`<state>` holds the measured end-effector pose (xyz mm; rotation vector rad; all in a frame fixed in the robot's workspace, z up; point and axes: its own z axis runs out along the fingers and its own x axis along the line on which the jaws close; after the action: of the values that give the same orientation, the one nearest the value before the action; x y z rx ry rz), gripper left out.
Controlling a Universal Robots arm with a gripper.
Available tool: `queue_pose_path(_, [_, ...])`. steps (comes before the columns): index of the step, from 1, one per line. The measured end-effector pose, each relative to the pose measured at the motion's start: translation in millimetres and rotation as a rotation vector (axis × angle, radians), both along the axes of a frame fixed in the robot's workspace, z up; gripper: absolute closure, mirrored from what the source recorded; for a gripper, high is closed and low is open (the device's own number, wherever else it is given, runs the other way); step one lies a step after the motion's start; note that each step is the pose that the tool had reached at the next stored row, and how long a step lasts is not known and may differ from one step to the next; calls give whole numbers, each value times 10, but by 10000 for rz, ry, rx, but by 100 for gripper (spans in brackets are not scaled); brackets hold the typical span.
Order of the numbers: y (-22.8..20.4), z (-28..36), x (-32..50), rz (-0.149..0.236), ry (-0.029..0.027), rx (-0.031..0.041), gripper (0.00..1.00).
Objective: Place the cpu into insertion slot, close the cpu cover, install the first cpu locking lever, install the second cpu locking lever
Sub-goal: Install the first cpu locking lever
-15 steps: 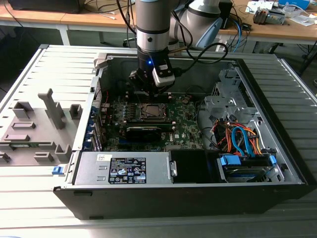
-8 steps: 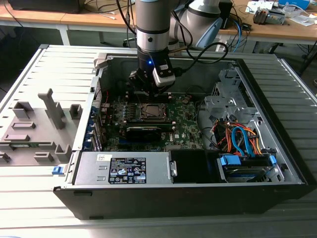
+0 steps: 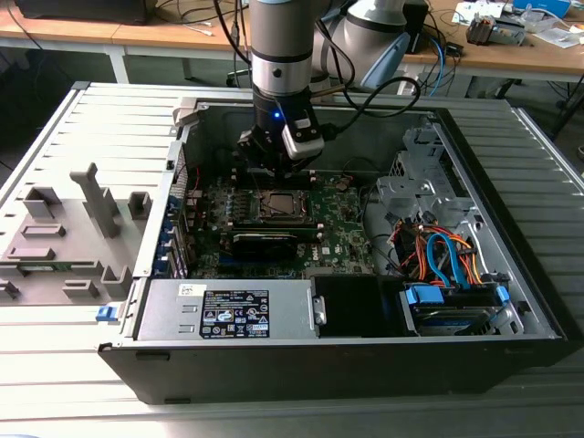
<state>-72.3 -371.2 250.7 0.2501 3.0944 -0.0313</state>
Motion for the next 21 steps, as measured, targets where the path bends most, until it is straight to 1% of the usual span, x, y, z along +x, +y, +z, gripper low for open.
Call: queue_pose_path(21, [0, 0, 0, 334, 1, 0, 89])
